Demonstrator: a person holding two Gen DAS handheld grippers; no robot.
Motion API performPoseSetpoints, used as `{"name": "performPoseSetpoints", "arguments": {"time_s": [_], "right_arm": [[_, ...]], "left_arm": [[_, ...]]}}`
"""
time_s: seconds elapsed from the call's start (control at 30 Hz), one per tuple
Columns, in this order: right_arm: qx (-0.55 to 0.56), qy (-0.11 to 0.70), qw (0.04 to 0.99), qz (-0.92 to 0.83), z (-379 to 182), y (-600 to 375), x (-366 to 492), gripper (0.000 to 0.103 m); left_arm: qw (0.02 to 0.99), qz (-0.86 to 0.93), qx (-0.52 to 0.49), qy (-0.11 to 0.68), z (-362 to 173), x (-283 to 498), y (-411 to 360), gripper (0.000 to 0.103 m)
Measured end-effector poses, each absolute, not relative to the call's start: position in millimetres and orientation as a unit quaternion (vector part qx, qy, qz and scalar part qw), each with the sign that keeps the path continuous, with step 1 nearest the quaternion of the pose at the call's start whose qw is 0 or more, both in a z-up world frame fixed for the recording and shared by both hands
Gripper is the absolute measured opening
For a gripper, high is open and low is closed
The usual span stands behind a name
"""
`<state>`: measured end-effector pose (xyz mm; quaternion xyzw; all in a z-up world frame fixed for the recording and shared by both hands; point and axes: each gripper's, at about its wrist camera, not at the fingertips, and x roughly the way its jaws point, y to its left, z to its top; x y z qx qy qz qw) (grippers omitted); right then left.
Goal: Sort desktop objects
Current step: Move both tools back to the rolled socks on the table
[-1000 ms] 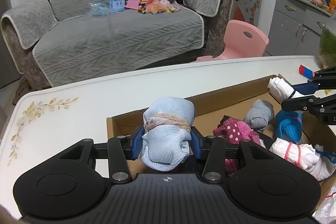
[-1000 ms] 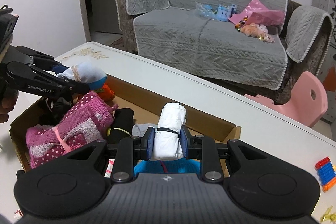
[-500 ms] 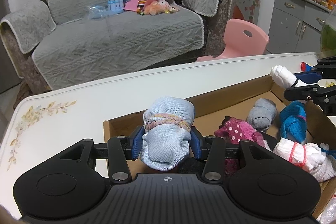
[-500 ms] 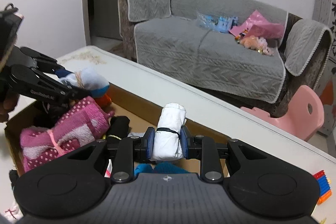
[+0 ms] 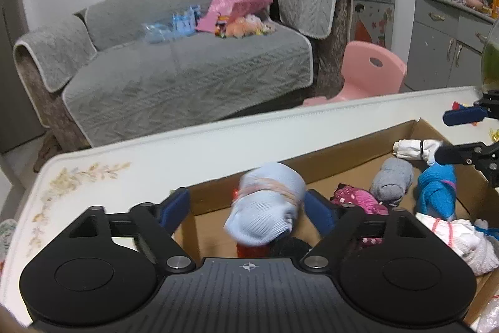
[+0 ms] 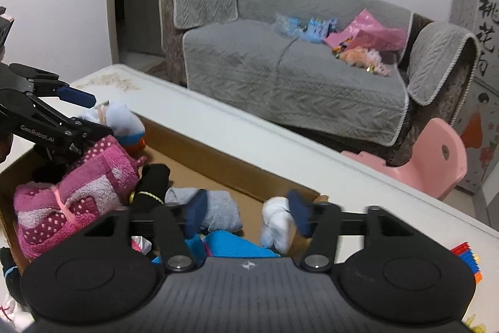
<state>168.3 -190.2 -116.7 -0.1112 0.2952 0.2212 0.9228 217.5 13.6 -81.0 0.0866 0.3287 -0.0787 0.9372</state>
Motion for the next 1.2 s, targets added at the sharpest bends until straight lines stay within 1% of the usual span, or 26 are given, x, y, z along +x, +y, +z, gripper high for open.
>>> {"name": "performPoseSetpoints", "arguments": {"time_s": [0.13,0.17,0.33,0.4,0.43,0.5,0.57,0.67,0.83,0.97,1.07,1.2], "right_arm": [[-0.105,0.283,0.926,0.228,-107.8,-194.1,149.5,0.061],[-0.101,0.280,0.926,0.231,-105.9,-195.9,144.3,0.062],[-0.078,0.256,0.934,0.235,-89.0,-209.8,105.6,0.070],[-0.067,0.242,0.938,0.240,-84.3,-216.1,85.8,0.080],[-0.064,0.237,0.939,0.241,-83.3,-218.7,73.6,0.081],[-0.060,0.230,0.939,0.249,-86.8,-222.2,50.4,0.091],[-0.070,0.231,0.937,0.254,-95.0,-219.9,29.6,0.093],[-0.080,0.239,0.933,0.258,-111.3,-215.9,3.5,0.098],[-0.070,0.259,0.930,0.252,-139.8,-213.5,-9.9,0.098],[-0.058,0.258,0.928,0.264,-149.8,-213.7,-8.7,0.096],[-0.059,0.258,0.926,0.269,-151.5,-214.4,0.1,0.093],[-0.073,0.269,0.919,0.279,-157.5,-213.4,15.2,0.092]], "left_arm": [[0.944,-0.068,0.092,0.308,-67.3,195.1,15.1,0.092],[0.946,-0.066,0.095,0.302,-64.3,188.5,15.4,0.092],[0.956,-0.055,0.103,0.270,-48.0,133.8,20.5,0.103],[0.958,-0.056,0.102,0.261,-45.2,105.9,22.0,0.103],[0.958,-0.061,0.099,0.262,-45.7,94.5,22.4,0.103],[0.958,-0.064,0.105,0.261,-49.5,68.9,18.7,0.103],[0.961,-0.059,0.106,0.249,-54.9,39.9,15.5,0.103],[0.954,-0.086,0.095,0.269,-67.7,12.1,5.1,0.103],[0.943,-0.121,0.108,0.291,-94.6,-7.7,-30.4,0.103],[0.935,-0.144,0.113,0.303,-113.0,-9.0,-54.9,0.103],[0.932,-0.145,0.105,0.315,-123.2,-0.8,-62.3,0.103],[0.927,-0.143,0.074,0.339,-134.9,12.8,-59.0,0.101]]}}
